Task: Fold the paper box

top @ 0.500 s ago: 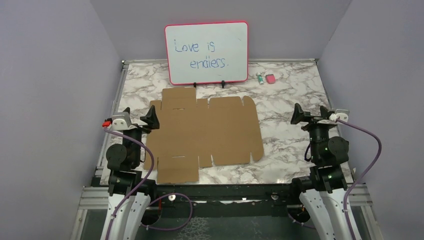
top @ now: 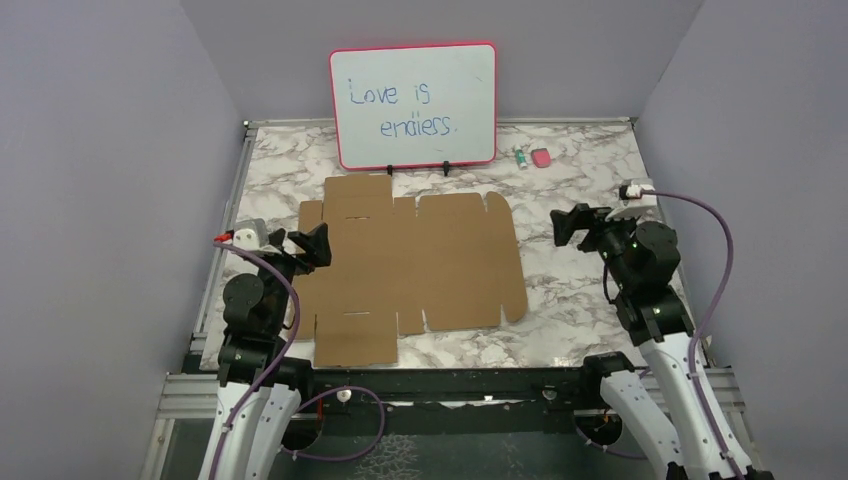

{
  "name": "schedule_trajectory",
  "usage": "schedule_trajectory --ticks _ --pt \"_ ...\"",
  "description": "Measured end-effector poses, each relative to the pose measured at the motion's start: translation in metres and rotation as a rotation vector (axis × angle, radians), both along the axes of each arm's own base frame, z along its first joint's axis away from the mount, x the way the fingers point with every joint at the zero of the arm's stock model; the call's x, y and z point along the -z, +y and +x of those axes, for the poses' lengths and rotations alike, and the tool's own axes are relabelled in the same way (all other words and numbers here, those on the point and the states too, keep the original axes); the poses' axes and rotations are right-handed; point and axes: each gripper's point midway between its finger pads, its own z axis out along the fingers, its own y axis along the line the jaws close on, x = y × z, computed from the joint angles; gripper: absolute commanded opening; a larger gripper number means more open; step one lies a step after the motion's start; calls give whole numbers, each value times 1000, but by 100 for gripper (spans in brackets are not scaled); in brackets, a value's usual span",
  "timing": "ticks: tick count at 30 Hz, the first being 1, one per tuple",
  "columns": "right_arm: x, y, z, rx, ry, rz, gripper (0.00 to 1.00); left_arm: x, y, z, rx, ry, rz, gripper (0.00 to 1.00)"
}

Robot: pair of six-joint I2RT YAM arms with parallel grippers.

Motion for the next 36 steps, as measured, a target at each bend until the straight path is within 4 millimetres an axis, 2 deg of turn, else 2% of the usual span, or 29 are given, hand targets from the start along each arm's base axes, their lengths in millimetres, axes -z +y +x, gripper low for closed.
schedule_trajectory --ticks 4,11,14,20,23,26,29,33,36 --pt "34 28 6 -137 142 39 100 14 -8 -1 27 52 -89 99" --pt "93 61 22 -280 355 112 99 54 -24 7 72 209 -202 99" --pt "117 73 36 -311 426 163 97 70 -26 9 66 271 -229 99" --pt "185 88 67 -320 598 246 91 107 -29 4 49 390 -283 99" --pt "200 91 88 -316 626 251 83 124 -30 0 41 441 -300 99" --pt "201 92 121 -317 596 256 77 134 -31 -3 41 471 -307 99" --pt "205 91 144 -325 576 267 70 138 -32 -4 40 482 -312 99" --pt "221 92 163 -348 594 286 64 136 -33 -4 42 476 -319 99" --pt "233 96 169 -373 620 299 61 136 -34 -5 46 477 -319 99"
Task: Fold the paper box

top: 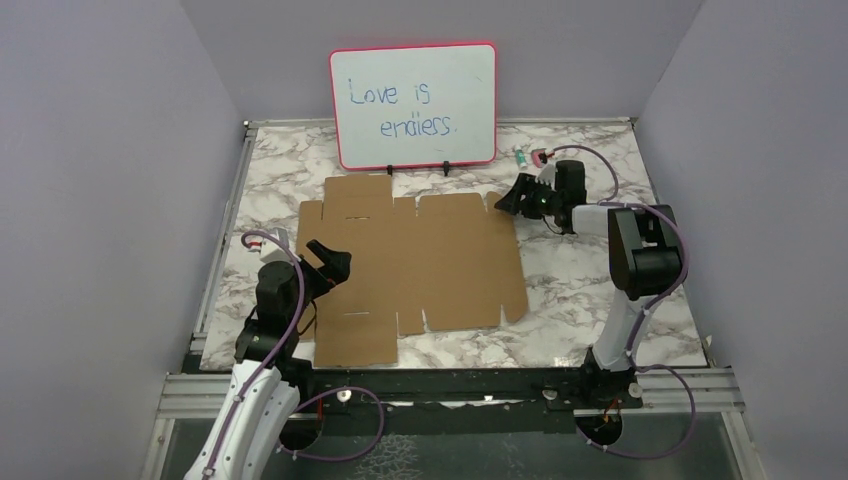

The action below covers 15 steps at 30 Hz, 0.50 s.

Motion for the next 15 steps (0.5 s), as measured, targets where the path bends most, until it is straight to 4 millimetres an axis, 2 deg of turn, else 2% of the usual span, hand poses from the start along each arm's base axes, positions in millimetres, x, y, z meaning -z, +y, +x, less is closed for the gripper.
schedule_trajectory --ticks 3,8,15 --pt "6 1 1 -12 13 8 57 0 0 0 1 0 -1 99" --pt "10 3 3 -52 24 41 45 0 -1 0 2 2 -4 99" --pt "17 -1 -10 -83 58 90 13 2 -2 -1 9 7 -9 99"
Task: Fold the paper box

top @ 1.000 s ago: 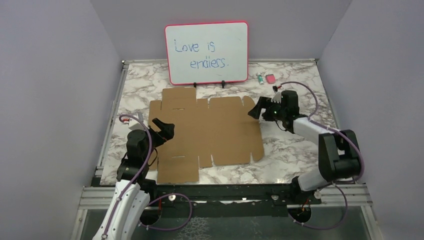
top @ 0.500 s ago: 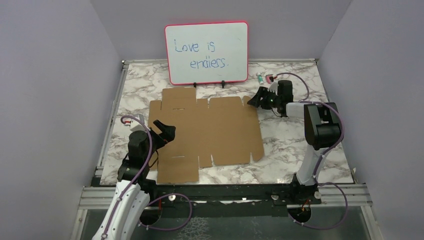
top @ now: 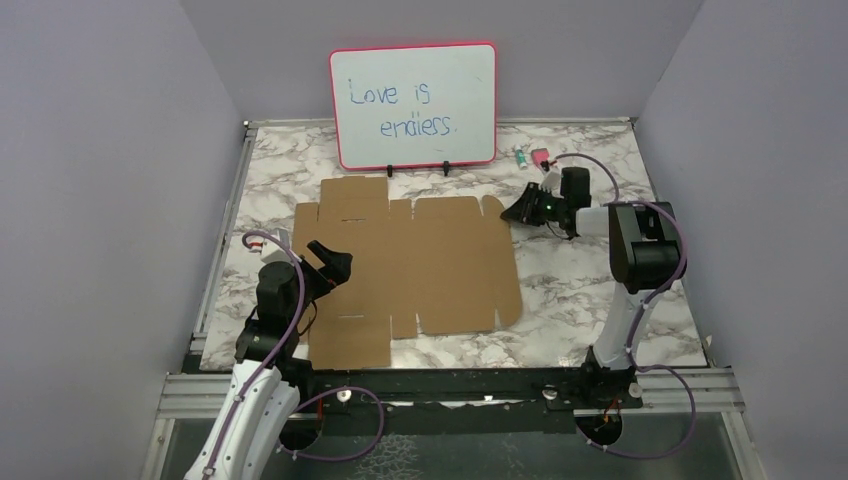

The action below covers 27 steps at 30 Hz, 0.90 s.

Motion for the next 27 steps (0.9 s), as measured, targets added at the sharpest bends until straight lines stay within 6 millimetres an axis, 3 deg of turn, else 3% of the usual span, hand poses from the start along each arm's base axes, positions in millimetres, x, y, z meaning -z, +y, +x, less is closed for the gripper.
schedule_trajectory --ticks 4,10,17,27 --pt "3 -4 -25 6 55 37 1 0 -1 0 3 1 -2 99" --pt "-24 -4 -50 28 45 78 1 1 -1 -1 7 3 -4 99" --pt "-54 -7 -98 105 51 118 1 2 -1 -1 4 10 -2 99" --pt "-102 -44 -157 392 -40 70 0 10 10 -3 -66 66 3 99"
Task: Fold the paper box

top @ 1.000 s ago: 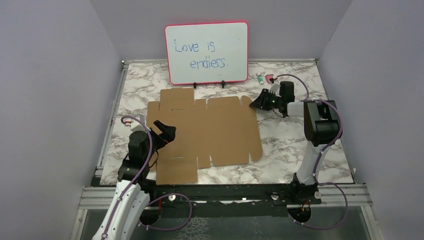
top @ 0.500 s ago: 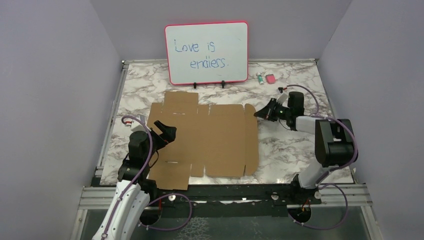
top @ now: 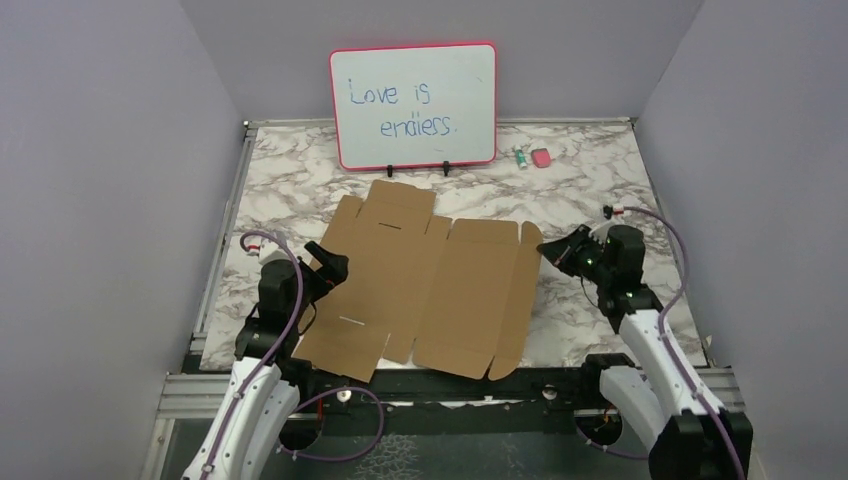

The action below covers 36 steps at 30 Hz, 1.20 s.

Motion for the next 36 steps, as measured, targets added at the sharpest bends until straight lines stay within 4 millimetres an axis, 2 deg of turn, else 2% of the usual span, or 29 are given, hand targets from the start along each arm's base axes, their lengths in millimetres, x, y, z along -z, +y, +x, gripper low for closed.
schedule_trajectory --ticks 5,9,15,20,23,28,36 --pt "-15 -21 -23 153 -7 -4 1 7 7 -1 -52 48 1 99" --pt "-4 -31 -39 252 81 14 3 16 17 -2 -120 90 14 99" --pt "17 -44 -52 337 185 -19 36 31 33 -5 -213 164 47 99" --pt "11 -50 -49 310 133 -102 61 40 41 -5 -265 206 63 99" --pt "-1 -46 -38 241 60 -155 70 46 42 -6 -282 230 64 99" --pt "-15 -19 -3 35 -12 -166 75 49 43 -6 -292 245 62 99" --pt "9 33 64 -278 -9 -106 79 55 43 -8 -288 254 65 99"
